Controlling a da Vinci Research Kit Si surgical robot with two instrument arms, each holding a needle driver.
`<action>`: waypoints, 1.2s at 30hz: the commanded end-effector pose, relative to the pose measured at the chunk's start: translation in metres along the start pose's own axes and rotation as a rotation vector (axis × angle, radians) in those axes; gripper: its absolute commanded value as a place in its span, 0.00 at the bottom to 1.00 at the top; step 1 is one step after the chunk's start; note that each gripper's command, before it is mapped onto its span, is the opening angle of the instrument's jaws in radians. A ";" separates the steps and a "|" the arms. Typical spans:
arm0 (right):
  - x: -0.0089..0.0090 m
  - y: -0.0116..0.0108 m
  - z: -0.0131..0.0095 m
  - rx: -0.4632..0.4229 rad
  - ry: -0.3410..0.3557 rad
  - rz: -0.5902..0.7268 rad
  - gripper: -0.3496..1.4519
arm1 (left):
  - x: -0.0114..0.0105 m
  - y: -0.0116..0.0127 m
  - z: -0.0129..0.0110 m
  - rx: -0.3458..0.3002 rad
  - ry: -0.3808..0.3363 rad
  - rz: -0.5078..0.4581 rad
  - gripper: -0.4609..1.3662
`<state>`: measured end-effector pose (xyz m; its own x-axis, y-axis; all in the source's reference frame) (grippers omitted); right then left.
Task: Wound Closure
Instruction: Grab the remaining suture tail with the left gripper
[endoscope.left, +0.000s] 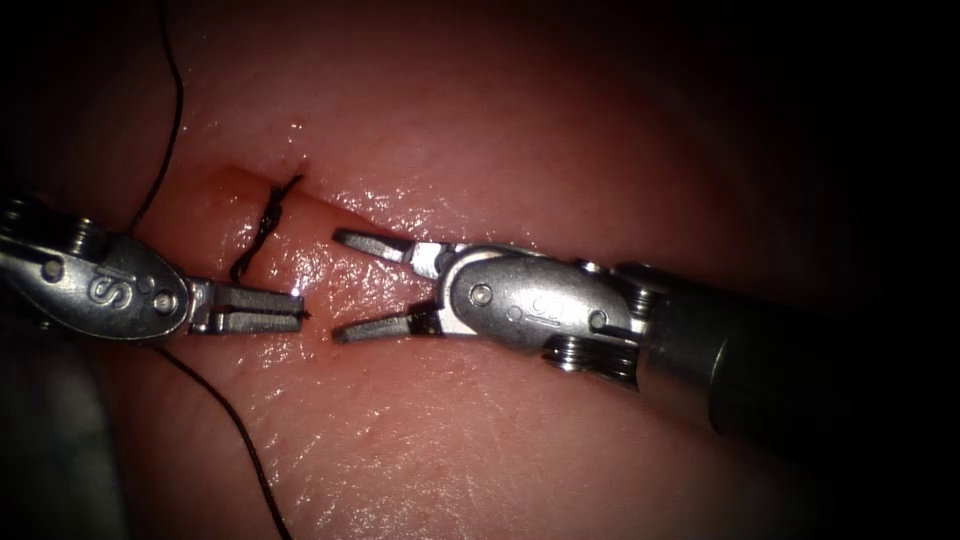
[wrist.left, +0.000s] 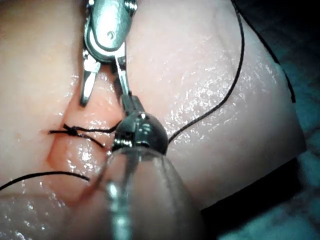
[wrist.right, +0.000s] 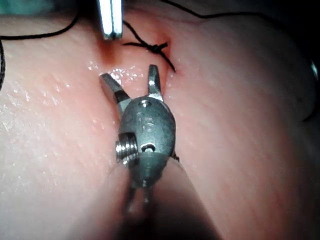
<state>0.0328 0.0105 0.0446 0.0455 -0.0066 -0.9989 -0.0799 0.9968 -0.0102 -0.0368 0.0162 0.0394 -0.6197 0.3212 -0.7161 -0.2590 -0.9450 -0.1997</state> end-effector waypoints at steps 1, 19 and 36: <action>0.0000 0.0000 0.0003 0.012 0.013 0.000 0.90 | 0.0001 0.0000 0.0000 -0.005 -0.001 0.000 0.06; 0.0002 0.0001 0.0064 0.067 0.108 -0.102 0.89 | 0.0004 0.0001 0.0000 -0.010 0.007 -0.003 0.06; 0.0000 -0.0004 0.0076 0.049 0.137 -0.119 0.89 | 0.0007 0.0003 0.0003 -0.015 0.012 -0.010 0.06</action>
<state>0.0404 0.0107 0.0448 -0.0842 -0.1331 -0.9875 -0.0346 0.9908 -0.1306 -0.0376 0.0161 0.0389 -0.6087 0.3300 -0.7215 -0.2591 -0.9422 -0.2123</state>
